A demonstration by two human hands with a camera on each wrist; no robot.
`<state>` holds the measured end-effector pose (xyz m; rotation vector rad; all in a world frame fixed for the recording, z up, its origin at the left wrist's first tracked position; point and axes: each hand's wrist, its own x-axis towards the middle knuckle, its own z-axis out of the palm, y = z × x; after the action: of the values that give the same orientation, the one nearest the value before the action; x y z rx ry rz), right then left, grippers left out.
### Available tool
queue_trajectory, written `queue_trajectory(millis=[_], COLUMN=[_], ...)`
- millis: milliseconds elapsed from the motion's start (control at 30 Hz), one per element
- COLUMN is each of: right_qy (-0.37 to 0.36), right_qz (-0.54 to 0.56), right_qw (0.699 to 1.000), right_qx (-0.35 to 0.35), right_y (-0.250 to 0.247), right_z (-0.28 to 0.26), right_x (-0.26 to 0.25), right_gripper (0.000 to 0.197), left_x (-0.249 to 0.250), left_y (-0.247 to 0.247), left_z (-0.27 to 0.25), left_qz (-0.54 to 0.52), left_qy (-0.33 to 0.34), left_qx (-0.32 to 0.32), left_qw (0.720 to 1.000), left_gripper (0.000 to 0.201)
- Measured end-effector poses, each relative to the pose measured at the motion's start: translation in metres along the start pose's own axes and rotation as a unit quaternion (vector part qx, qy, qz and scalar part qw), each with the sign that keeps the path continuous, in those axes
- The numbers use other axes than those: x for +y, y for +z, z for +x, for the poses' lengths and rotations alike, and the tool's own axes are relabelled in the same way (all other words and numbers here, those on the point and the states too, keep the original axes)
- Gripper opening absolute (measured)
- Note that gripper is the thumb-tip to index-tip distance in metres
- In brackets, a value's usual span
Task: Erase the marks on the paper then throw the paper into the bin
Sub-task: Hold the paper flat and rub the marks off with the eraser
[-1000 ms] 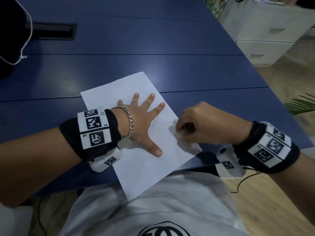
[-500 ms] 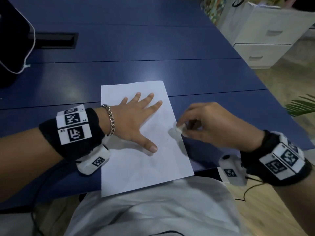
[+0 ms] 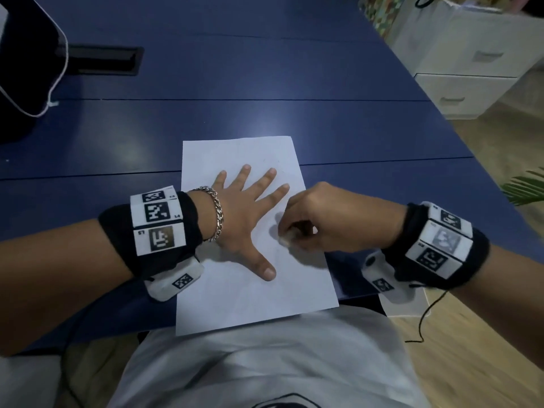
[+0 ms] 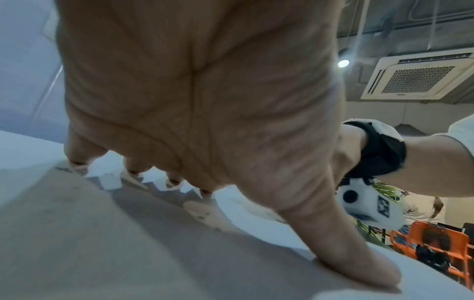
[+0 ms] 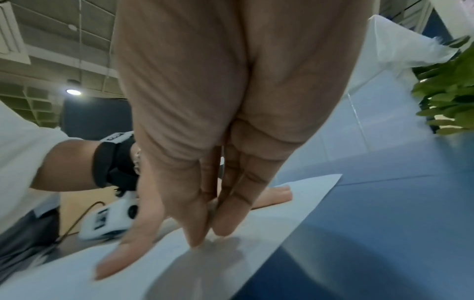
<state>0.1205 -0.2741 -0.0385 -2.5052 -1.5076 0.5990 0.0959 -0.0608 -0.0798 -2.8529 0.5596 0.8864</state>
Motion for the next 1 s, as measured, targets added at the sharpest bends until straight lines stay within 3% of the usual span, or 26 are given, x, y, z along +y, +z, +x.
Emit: queue_trajectory(millis=[167, 333, 500, 667, 833, 1000], right_qy=[0.073, 0.014, 0.085, 0.05, 0.097, 0.094], right_qz=[-0.018, -0.011, -0.008, 0.015, 0.017, 0.04], right_qw=[0.994, 1.0, 0.992, 0.999, 0.989, 0.995], right_qx=[0.079, -0.002, 0.095, 0.007, 0.107, -0.022], right_y=[-0.005, -0.001, -0.011, -0.009, -0.008, -0.01], right_z=[0.008, 0.0, 0.006, -0.004, -0.001, -0.015], right_x=[0.022, -0.002, 0.027, 0.012, 0.031, 0.013], right_gripper=[0.012, 0.013, 0.011, 0.012, 0.011, 0.012], left_x=[0.0, 0.002, 0.002, 0.005, 0.007, 0.008], left_y=[0.0, -0.002, -0.004, -0.008, -0.012, -0.011], left_z=[0.0, -0.001, -0.002, -0.004, -0.004, -0.003], left_qz=[0.0, 0.006, -0.006, -0.013, -0.013, -0.009], left_qy=[-0.003, -0.007, -0.011, -0.016, -0.02, -0.026], left_qx=[-0.009, -0.003, -0.01, -0.017, -0.027, -0.033], left_qw=[1.0, 1.0, 1.0, 1.0, 0.999, 0.999], left_gripper=[0.16, 0.161, 0.162, 0.163, 0.163, 0.163])
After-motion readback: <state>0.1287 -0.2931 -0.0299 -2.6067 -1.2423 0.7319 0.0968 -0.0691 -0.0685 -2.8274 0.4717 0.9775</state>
